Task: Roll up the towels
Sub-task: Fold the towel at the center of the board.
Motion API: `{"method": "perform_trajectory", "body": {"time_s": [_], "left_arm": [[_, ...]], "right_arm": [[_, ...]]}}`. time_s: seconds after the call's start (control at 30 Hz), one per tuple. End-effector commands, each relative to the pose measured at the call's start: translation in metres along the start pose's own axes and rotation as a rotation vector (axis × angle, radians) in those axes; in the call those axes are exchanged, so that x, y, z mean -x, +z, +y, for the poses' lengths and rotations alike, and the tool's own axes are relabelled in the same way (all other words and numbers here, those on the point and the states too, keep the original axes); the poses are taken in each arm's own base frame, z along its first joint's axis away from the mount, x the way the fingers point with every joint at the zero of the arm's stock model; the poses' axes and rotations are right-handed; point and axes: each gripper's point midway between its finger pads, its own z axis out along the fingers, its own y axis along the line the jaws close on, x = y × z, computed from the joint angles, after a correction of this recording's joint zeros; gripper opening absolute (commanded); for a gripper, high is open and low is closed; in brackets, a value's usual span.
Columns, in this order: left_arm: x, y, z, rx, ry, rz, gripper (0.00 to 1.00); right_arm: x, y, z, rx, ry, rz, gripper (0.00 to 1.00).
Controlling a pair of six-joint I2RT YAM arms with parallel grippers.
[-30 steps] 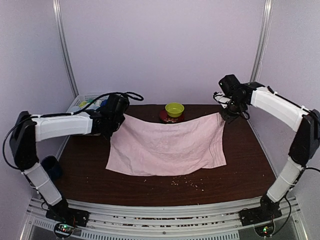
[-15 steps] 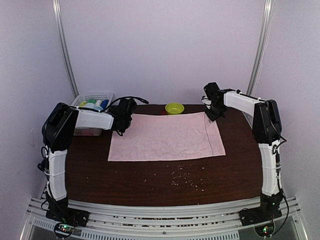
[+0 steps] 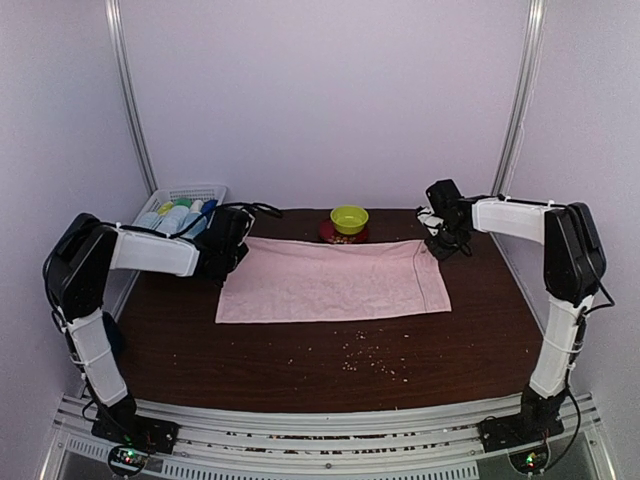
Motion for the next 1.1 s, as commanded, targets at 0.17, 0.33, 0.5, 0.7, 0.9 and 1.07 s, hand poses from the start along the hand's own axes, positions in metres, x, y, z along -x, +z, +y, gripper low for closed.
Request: {"method": "perform_trajectory", "body": {"time_s": [0.17,0.33,0.5,0.7,0.9,1.07], "left_arm": [[-0.034,-0.020,-0.008,-0.057,-0.026,0.031,0.00],[-0.037,-0.033,-0.013,-0.076,-0.024,0.033,0.00],[-0.039,-0.047,-0.015,-0.076,-0.014,0.036,0.00],[-0.045,-0.061,-0.021,-0.091,-0.016,0.042,0.00],[-0.063,-0.067,-0.022,-0.053,0.008,0.090,0.00],[-0.076,-0.070,-0.026,-0.057,0.011,0.115,0.00]], "right_arm": [[-0.029,-0.021,0.010,0.011,-0.075,0.002,0.00],[-0.037,-0.029,0.020,0.001,-0.103,0.018,0.00],[-0.047,-0.030,0.033,-0.005,-0.126,0.045,0.00],[-0.059,-0.036,0.039,-0.023,-0.133,0.069,0.00],[-0.078,-0.037,0.036,-0.051,-0.138,0.110,0.00],[-0.087,-0.040,0.034,-0.064,-0.124,0.125,0.00]]}}
